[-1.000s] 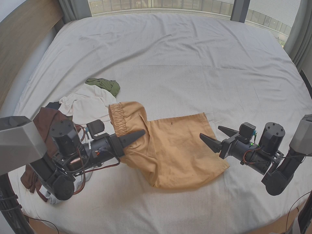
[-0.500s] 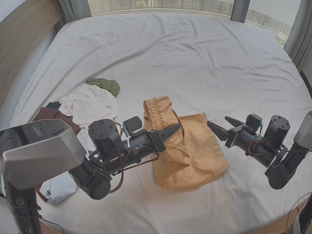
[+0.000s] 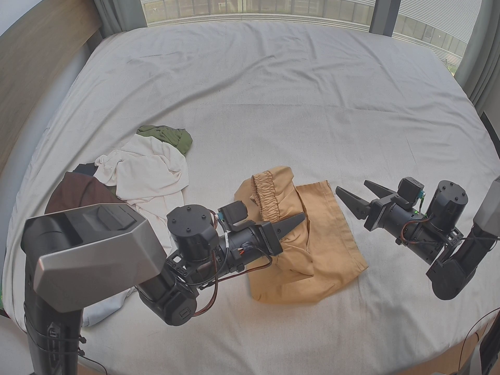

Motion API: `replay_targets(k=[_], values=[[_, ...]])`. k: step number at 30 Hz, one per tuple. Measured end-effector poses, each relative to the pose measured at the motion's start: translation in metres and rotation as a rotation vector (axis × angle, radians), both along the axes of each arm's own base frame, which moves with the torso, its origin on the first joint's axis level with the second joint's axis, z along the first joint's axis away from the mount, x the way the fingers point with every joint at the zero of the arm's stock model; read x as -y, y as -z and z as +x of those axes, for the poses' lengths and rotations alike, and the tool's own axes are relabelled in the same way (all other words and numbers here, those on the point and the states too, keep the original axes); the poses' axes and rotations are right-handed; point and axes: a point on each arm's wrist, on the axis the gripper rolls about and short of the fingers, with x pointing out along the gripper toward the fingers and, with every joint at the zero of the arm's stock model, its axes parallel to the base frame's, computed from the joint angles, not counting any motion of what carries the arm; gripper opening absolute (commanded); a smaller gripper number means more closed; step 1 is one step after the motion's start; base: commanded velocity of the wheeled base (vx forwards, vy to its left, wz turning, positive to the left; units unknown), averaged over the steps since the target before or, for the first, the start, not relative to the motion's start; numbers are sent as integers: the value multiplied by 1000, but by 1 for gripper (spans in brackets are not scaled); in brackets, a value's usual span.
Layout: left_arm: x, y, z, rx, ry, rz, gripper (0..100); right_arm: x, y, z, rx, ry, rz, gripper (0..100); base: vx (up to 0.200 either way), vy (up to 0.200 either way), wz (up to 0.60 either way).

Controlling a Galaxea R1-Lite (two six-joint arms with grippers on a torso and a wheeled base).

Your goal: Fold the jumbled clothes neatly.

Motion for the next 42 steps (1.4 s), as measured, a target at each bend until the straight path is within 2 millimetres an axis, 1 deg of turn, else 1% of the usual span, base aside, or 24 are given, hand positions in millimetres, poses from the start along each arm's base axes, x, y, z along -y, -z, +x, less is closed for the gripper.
replay_targets(k=[6, 17, 18, 24, 33, 38, 42], values=[[6, 7, 1, -7, 8, 5, 0, 1, -1, 0, 3, 1, 1, 100, 0, 0, 0], [6, 12, 1, -16, 9, 12, 0, 2, -2, 0, 6, 5, 2, 100, 0, 0, 0], [6, 12, 1, -17, 9, 12, 100, 1, -2, 0, 6, 4, 2, 100, 0, 0, 0], [6, 12, 2, -16, -1, 11, 100, 1, -1, 0, 4, 4, 1, 100, 0, 0, 0], [3, 17, 3, -19, -80, 26, 100, 2, -1, 0, 1, 4, 0, 100, 0, 0, 0], [-4, 18, 2, -29, -93, 41, 100, 2, 0, -1, -3, 3, -1, 100, 0, 0, 0], [-15, 14, 0, -34, -112, 51, 100, 1, 1, -1, -7, 0, -2, 100, 0, 0, 0]])
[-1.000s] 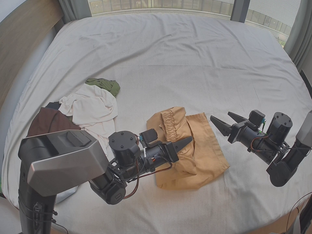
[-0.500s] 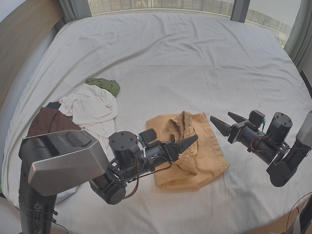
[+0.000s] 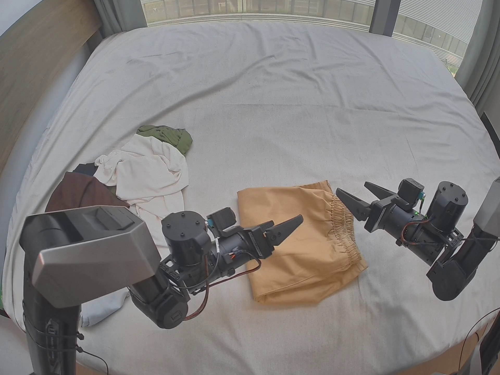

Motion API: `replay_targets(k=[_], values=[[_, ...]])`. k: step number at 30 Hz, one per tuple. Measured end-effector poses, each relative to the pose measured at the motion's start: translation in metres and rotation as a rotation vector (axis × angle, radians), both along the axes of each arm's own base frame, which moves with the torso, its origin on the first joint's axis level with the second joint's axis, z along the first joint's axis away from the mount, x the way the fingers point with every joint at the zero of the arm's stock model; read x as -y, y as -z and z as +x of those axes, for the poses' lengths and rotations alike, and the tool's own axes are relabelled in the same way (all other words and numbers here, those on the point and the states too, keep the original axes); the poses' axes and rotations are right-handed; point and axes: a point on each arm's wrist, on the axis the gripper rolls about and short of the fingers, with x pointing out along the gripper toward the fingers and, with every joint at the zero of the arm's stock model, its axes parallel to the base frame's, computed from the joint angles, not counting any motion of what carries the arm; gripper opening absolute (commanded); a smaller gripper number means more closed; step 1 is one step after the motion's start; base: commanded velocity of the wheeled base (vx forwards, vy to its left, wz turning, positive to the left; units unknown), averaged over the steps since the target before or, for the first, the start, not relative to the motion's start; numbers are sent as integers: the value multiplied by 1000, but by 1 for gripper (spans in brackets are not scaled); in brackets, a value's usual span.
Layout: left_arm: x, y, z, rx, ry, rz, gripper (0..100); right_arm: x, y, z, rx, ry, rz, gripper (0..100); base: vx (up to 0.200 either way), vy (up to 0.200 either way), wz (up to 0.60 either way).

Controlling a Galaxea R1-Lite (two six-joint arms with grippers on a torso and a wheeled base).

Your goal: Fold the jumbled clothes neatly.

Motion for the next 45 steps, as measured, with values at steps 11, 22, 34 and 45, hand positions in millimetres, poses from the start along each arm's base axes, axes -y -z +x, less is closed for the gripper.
replay_targets(k=[11, 22, 34, 45], values=[[-53, -42, -12, 90, -98, 32, 100, -3, 3, -3, -15, -10, -4, 100, 0, 0, 0], [-135, -74, -41, 111, -147, 50, 100, -6, 8, -9, -41, -26, -13, 100, 0, 0, 0], [-198, -87, -71, 188, -151, 119, 100, -9, 23, -21, -109, 29, -46, 100, 0, 0, 0], [-206, -69, -85, 384, -143, 376, 100, -3, 47, -17, -204, 78, -86, 100, 0, 0, 0]])
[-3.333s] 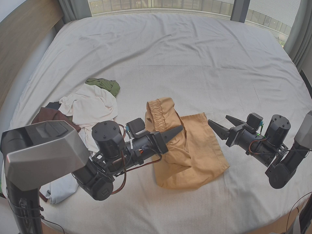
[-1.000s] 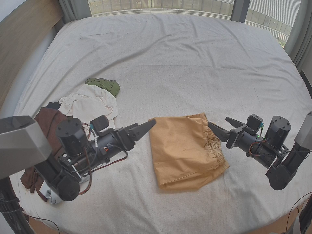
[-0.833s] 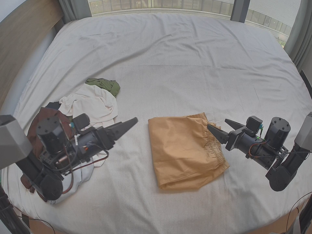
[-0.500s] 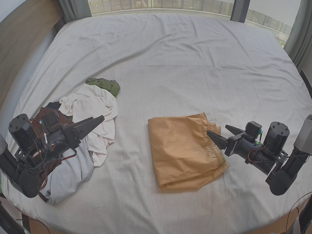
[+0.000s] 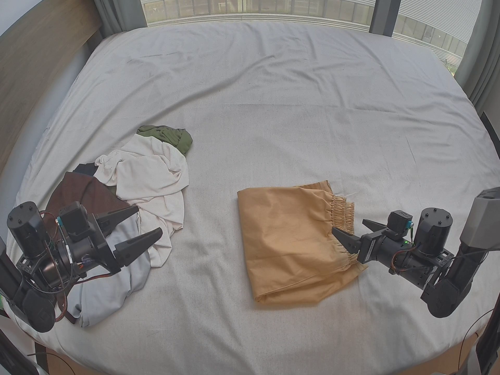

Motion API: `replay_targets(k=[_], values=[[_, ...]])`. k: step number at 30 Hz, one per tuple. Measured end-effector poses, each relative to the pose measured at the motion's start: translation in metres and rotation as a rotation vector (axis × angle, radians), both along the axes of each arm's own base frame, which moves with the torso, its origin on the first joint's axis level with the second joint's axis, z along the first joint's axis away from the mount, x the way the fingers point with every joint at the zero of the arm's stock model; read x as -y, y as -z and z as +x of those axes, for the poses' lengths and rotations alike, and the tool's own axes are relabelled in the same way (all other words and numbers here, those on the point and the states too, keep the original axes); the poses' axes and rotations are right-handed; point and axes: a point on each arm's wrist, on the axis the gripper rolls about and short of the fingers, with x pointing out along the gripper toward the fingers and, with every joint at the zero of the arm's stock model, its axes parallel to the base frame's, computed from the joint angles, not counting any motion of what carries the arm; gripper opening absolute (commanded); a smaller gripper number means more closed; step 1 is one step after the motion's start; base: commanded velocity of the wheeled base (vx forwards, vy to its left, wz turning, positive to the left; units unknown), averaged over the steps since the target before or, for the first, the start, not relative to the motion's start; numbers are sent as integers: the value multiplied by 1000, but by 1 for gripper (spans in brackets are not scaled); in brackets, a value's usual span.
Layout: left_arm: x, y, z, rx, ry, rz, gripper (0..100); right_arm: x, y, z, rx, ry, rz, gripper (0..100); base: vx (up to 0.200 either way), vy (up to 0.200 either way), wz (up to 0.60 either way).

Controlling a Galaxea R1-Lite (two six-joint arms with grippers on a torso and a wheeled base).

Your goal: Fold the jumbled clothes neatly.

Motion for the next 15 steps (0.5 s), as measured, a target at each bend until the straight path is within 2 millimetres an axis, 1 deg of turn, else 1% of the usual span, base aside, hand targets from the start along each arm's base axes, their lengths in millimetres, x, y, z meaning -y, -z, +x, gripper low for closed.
replay_targets(k=[2, 8, 15], values=[[-1, 3, -1, 8, -1, 24, 100, 5, 6, 2, -33, 26, -13, 100, 0, 0, 0], [0, 15, -5, -40, 11, 41, 100, 20, 25, 8, -136, 91, -33, 100, 0, 0, 0], [3, 23, -7, -79, 30, 46, 100, 22, 39, 8, -265, 113, 51, 100, 0, 0, 0]])
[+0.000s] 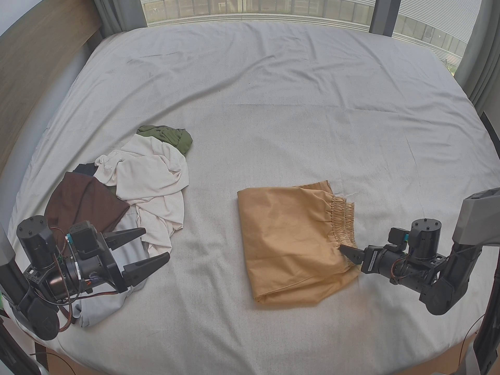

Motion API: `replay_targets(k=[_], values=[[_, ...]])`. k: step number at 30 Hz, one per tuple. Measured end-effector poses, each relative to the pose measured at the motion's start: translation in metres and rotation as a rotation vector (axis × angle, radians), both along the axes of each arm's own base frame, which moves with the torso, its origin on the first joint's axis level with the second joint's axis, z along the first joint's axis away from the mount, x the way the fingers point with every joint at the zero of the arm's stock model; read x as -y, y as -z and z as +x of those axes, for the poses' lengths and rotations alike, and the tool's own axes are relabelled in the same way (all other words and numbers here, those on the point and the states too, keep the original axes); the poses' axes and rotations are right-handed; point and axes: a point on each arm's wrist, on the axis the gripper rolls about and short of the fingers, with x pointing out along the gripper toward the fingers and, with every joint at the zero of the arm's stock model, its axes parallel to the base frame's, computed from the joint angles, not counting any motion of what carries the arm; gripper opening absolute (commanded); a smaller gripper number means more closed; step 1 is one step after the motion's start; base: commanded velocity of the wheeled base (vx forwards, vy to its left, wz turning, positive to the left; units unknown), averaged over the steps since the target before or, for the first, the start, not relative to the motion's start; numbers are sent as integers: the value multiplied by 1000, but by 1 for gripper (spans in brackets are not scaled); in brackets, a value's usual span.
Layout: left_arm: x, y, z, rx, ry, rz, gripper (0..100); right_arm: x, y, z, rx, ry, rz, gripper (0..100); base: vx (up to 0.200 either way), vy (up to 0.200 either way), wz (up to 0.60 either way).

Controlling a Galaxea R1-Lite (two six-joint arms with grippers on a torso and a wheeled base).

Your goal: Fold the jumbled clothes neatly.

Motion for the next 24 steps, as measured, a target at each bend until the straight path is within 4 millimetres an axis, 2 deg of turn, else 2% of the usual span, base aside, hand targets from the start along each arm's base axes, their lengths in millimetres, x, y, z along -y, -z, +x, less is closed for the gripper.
replay_targets(k=[10, 24], values=[[4, 11, 0, -50, 15, 7, 100, -7, 16, -1, -103, -43, 96, 100, 0, 0, 0], [4, 13, -1, -59, 17, 8, 100, -26, 17, 0, -187, -102, 269, 100, 0, 0, 0]])
